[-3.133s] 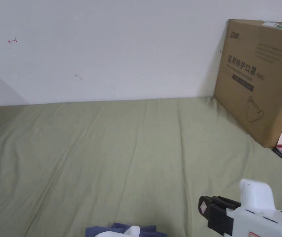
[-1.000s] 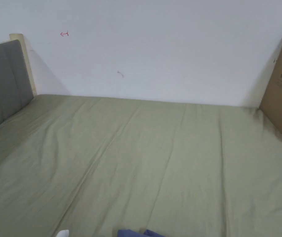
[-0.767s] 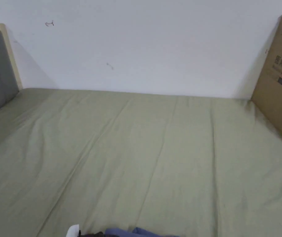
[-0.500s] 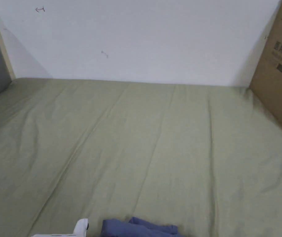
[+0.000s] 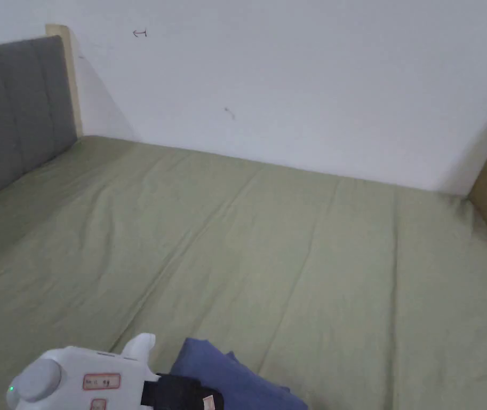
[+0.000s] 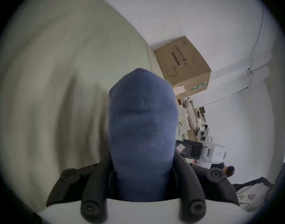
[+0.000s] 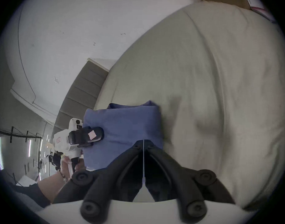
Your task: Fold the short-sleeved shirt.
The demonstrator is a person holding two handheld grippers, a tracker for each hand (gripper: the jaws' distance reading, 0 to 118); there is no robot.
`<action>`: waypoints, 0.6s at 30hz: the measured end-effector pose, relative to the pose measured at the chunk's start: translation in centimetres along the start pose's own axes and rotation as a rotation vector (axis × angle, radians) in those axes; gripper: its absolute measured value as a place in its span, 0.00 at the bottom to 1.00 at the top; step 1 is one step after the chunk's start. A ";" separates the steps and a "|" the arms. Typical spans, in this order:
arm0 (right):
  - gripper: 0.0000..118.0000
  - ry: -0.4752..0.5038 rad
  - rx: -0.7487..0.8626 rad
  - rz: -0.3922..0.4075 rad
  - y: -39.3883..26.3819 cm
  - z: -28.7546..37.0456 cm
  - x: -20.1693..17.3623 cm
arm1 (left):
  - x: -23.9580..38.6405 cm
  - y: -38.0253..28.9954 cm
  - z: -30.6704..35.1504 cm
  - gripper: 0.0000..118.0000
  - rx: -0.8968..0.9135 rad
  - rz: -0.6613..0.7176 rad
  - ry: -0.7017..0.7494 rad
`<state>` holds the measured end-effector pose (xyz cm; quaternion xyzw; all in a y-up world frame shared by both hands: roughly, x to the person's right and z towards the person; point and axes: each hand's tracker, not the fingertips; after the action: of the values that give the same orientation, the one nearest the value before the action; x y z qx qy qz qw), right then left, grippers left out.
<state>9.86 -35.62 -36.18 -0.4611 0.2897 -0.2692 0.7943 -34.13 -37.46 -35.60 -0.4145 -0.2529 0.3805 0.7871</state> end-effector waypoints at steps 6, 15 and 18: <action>0.00 -0.058 0.064 0.141 1.5 3.8 -3.7 | -3.1 6.3 11.3 0.21 0.012 -0.090 0.250; 0.00 -0.140 0.055 0.168 2.5 4.0 -3.9 | -8.3 11.2 24.3 0.21 -0.018 -0.076 0.729; 0.00 -0.147 0.047 0.161 2.4 3.4 -4.0 | -8.6 10.7 25.6 0.22 -0.059 -0.096 0.884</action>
<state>9.91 -29.83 -36.07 -0.4361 0.2606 -0.1766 0.8430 -61.57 -28.66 -31.82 -0.5474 0.0782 0.1225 0.8241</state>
